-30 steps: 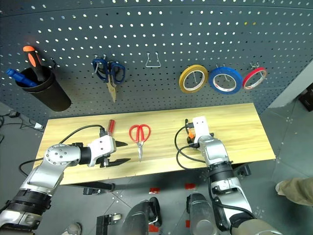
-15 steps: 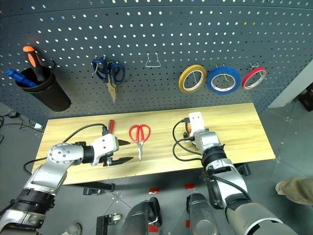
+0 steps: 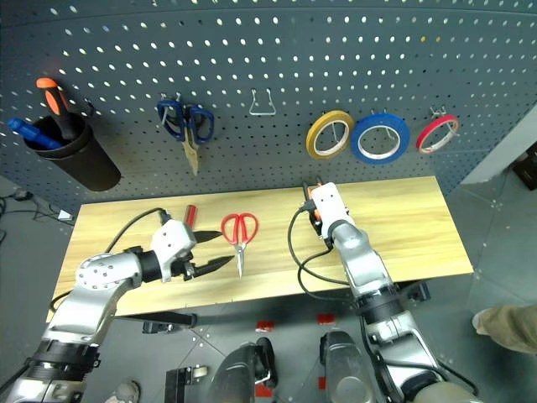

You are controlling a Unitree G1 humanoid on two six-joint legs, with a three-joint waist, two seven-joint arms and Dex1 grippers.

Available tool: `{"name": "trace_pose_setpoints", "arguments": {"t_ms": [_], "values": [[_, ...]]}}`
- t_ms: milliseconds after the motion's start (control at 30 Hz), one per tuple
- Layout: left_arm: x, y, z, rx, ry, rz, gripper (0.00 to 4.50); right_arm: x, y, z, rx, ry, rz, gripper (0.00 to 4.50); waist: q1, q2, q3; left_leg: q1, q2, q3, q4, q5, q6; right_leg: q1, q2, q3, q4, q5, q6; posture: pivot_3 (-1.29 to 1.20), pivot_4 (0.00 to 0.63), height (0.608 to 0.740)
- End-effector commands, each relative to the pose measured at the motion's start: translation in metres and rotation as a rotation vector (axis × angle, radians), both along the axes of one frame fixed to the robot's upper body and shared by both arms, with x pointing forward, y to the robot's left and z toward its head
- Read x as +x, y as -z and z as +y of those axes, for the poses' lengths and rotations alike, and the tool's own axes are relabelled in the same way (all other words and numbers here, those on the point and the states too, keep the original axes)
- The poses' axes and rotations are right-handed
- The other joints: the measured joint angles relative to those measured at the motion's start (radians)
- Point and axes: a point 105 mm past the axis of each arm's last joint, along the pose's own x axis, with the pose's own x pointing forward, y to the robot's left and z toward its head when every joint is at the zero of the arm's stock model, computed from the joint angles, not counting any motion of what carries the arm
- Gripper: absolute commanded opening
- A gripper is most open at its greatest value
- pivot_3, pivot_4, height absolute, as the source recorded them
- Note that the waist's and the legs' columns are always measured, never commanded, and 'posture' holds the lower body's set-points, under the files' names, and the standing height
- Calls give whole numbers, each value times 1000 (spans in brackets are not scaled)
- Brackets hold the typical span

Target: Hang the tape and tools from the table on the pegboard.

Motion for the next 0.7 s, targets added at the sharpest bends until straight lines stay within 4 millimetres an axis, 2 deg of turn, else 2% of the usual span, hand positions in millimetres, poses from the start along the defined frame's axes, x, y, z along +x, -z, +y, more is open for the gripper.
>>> {"name": "trace_pose_setpoints", "arguments": {"t_ms": [33, 100, 200, 333, 533, 700], "values": [[-7, -33, -3, -121, -54, -72, 3135, -32, -77, 22, 136, -95, -278, 2606, 0, 0, 0, 0, 0, 0, 1, 0, 0, 0, 0, 0, 1, 0, 0, -197, 271, 740], [-7, -44, -4, -201, -91, -70, 3135, -45, -112, 36, 205, -139, -417, 2606, 1, 0, 0, 1, 0, -1, 2, 0, 0, 1, 0, -1, 2, 1, 0, -193, 271, 740], [-6, -52, -8, -234, -114, -76, 3135, -52, -146, 50, 252, -182, -556, 2606, 2, 0, 0, 3, 0, -3, 2, 2, -2, 2, 2, -1, 3, 3, -1, -187, 271, 740], [5, -78, -10, -307, -165, -150, 3135, -41, -210, 70, 314, -185, -795, 2606, 5, -1, 0, 3, -1, -4, 2, 7, -1, 1, 3, -1, 5, 5, -2, -170, 276, 740], [25, -94, -10, -243, -258, -230, 3135, -23, -249, 87, 340, -199, -929, 2606, 26, -1, 0, 3, 0, -3, 2, 8, -1, 1, 2, -1, 8, 5, -3, -114, 298, 740], [38, -107, -24, -243, -251, -257, 3135, -6, -257, 98, 308, -203, -983, 2606, 48, -4, 6, 2, -1, -2, 0, 8, -1, 1, 2, -1, 2, 5, -3, -76, 321, 740]]}}
